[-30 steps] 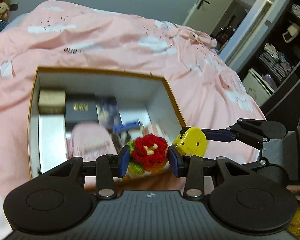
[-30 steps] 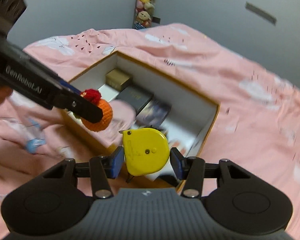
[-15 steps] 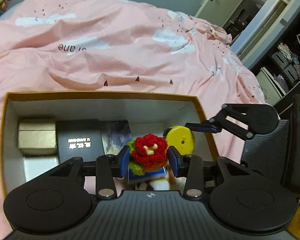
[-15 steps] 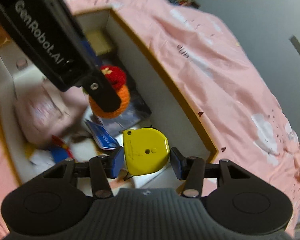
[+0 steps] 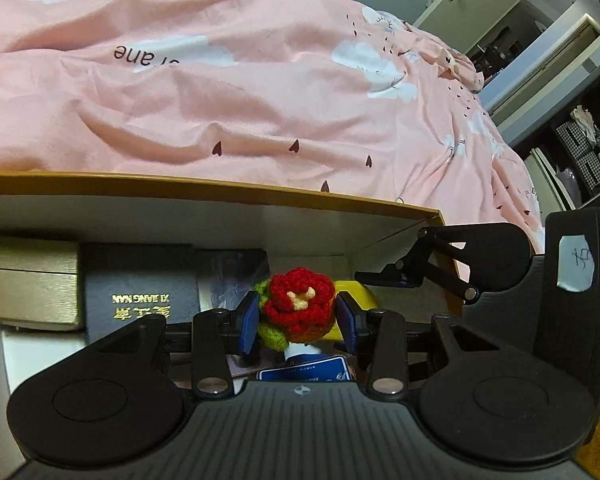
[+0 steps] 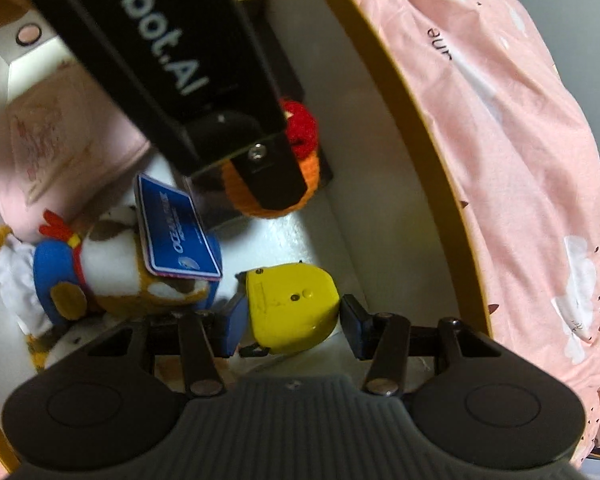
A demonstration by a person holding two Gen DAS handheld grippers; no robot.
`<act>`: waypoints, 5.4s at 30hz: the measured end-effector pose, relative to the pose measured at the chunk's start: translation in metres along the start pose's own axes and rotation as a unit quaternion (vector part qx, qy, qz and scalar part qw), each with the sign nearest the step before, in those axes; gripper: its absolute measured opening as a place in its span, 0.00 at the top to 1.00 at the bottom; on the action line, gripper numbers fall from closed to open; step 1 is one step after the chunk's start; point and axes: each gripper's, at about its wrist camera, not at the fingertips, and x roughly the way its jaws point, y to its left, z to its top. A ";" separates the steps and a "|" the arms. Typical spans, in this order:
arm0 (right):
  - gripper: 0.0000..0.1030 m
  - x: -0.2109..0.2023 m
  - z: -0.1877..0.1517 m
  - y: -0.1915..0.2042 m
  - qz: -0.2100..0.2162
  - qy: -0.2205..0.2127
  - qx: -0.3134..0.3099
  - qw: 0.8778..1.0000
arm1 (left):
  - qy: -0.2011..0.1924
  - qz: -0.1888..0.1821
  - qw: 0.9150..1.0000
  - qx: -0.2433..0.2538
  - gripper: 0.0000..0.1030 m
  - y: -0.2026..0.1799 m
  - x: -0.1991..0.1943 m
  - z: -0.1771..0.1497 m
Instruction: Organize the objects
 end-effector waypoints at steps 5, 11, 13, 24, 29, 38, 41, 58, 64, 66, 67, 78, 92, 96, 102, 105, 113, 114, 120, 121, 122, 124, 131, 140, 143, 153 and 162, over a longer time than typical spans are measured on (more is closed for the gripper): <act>0.47 -0.008 -0.006 0.000 -0.012 -0.008 -0.003 1.000 | 0.004 -0.006 1.000 -0.006 0.55 -0.002 0.008 0.002; 0.47 -0.029 -0.015 -0.004 -0.020 -0.031 0.013 0.999 | 0.013 -0.001 1.000 -0.009 0.55 -0.010 0.018 0.002; 0.47 -0.035 -0.019 -0.004 -0.018 -0.036 0.021 0.999 | 0.015 0.006 1.000 -0.011 0.55 -0.011 0.024 0.003; 0.47 -0.044 -0.036 0.002 -0.025 -0.060 0.048 0.997 | 0.025 0.022 0.999 -0.019 0.51 -0.014 0.035 0.002; 0.47 -0.052 -0.042 0.004 -0.033 -0.066 0.059 0.995 | 0.011 0.028 0.999 -0.020 0.39 -0.017 0.022 0.001; 0.37 -0.104 -0.058 0.009 -0.016 -0.106 0.140 0.984 | -0.072 0.064 0.994 0.049 0.35 -0.053 -0.045 -0.012; 0.32 -0.129 -0.056 0.007 -0.004 -0.128 0.188 0.974 | -0.113 0.081 0.987 0.077 0.31 -0.070 -0.078 -0.021; 0.01 -0.238 -0.095 0.059 -0.084 -0.343 0.411 0.840 | -0.338 0.273 0.885 0.164 0.10 -0.131 -0.207 -0.110; 0.01 -0.246 -0.106 0.100 -0.119 -0.388 0.453 0.794 | -0.335 0.276 0.891 0.131 0.10 -0.114 -0.204 -0.130; 0.01 -0.244 -0.106 0.115 -0.144 -0.387 0.460 0.786 | -0.316 0.275 0.901 0.115 0.10 -0.106 -0.197 -0.134; 0.01 -0.241 -0.106 0.122 -0.155 -0.385 0.464 0.782 | -0.307 0.276 0.904 0.112 0.10 -0.102 -0.193 -0.137; 0.01 -0.208 -0.097 0.163 -0.154 -0.355 0.456 0.801 | -0.249 0.280 0.924 0.078 0.10 -0.082 -0.166 -0.184; 0.01 -0.155 -0.110 0.160 -0.111 -0.295 0.506 0.803 | -0.197 0.279 0.937 0.070 0.10 -0.070 -0.128 -0.206; 0.01 -0.150 -0.108 0.161 -0.107 -0.285 0.505 0.808 | -0.182 0.280 0.940 0.064 0.10 -0.067 -0.121 -0.207; 0.01 -0.146 -0.107 0.162 -0.106 -0.275 0.504 0.812 | -0.181 0.279 0.941 0.060 0.10 -0.065 -0.122 -0.209; 0.01 -0.145 -0.106 0.163 -0.105 -0.269 0.502 0.815 | -0.182 0.278 0.941 0.059 0.10 -0.065 -0.123 -0.208; 0.01 -0.144 -0.106 0.163 -0.104 -0.267 0.500 0.817 | -0.183 0.277 0.941 0.062 0.10 -0.066 -0.124 -0.208; 0.01 -0.144 -0.106 0.163 -0.103 -0.266 0.500 0.818 | -0.183 0.277 0.941 0.061 0.10 -0.066 -0.124 -0.208; 0.01 -0.142 -0.105 0.163 -0.101 -0.262 0.497 0.821 | -0.187 0.282 0.939 0.068 0.10 -0.067 -0.124 -0.209; 0.01 -0.142 -0.105 0.164 -0.101 -0.261 0.496 0.822 | -0.187 0.281 0.939 0.068 0.10 -0.067 -0.124 -0.209; 0.01 -0.142 -0.105 0.164 -0.101 -0.260 0.494 0.823 | -0.187 0.280 0.939 0.068 0.10 -0.067 -0.124 -0.209; 0.01 -0.141 -0.104 0.164 -0.099 -0.258 0.492 0.826 | -0.186 0.281 0.939 0.070 0.10 -0.068 -0.124 -0.209; 0.01 -0.139 -0.102 0.165 -0.097 -0.252 0.488 0.830 | -0.185 0.288 0.936 0.081 0.10 -0.071 -0.123 -0.210; 0.01 -0.139 -0.101 0.165 -0.100 -0.254 0.486 0.830 | -0.183 0.286 0.937 0.083 0.10 -0.070 -0.123 -0.209; 0.01 -0.140 -0.100 0.165 -0.102 -0.257 0.485 0.830 | -0.181 0.285 0.938 0.080 0.10 -0.069 -0.122 -0.209; 0.01 -0.141 -0.102 0.164 -0.108 -0.261 0.488 0.826 | -0.180 0.286 0.938 0.075 0.10 -0.068 -0.123 -0.208; 0.01 -0.141 -0.103 0.163 -0.105 -0.263 0.490 0.825 | -0.176 0.282 0.941 0.068 0.10 -0.065 -0.123 -0.207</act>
